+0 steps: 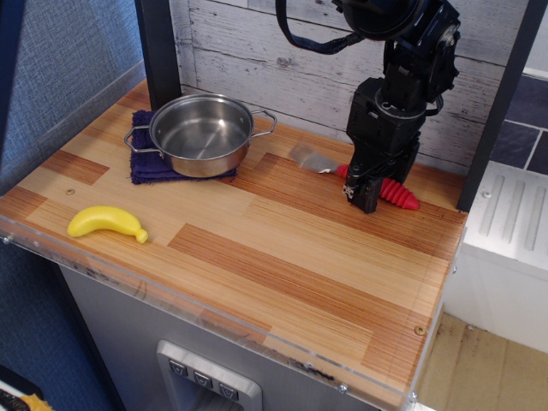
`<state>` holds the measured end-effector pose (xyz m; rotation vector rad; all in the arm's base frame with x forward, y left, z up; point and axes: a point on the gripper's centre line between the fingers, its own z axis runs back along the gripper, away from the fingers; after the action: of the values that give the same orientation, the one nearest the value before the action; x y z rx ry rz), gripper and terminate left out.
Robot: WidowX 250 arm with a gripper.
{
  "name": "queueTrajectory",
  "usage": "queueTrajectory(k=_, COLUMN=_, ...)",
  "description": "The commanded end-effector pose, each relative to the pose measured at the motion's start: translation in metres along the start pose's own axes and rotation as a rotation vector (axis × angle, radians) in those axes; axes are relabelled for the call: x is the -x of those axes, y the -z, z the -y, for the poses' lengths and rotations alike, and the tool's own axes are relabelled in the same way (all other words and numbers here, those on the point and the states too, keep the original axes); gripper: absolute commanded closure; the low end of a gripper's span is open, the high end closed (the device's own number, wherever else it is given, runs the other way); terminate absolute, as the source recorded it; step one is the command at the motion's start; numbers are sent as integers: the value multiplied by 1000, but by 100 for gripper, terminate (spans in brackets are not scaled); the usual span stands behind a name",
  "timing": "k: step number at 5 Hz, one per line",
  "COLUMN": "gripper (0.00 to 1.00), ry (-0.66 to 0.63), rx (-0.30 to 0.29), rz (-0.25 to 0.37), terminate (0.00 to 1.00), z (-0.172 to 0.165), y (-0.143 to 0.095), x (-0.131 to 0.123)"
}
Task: Take the pork and place it on the left side of the banana which is the edge of the table.
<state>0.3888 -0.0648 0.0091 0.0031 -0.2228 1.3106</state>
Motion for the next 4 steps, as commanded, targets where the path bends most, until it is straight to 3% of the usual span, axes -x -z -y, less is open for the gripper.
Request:
queueTrajectory(k=1, gripper=100, ry=-17, rx=56, rz=19, terminate=0, z=-3, y=-19, x=-6)
queueTrajectory(k=3, gripper=100, ry=-18, rx=85, rz=7, terminate=0, z=4, y=-23, x=-4)
queueTrajectory(k=4, gripper=100, ry=-15, rx=130, rz=3, terminate=0, z=17, y=-36, x=-1)
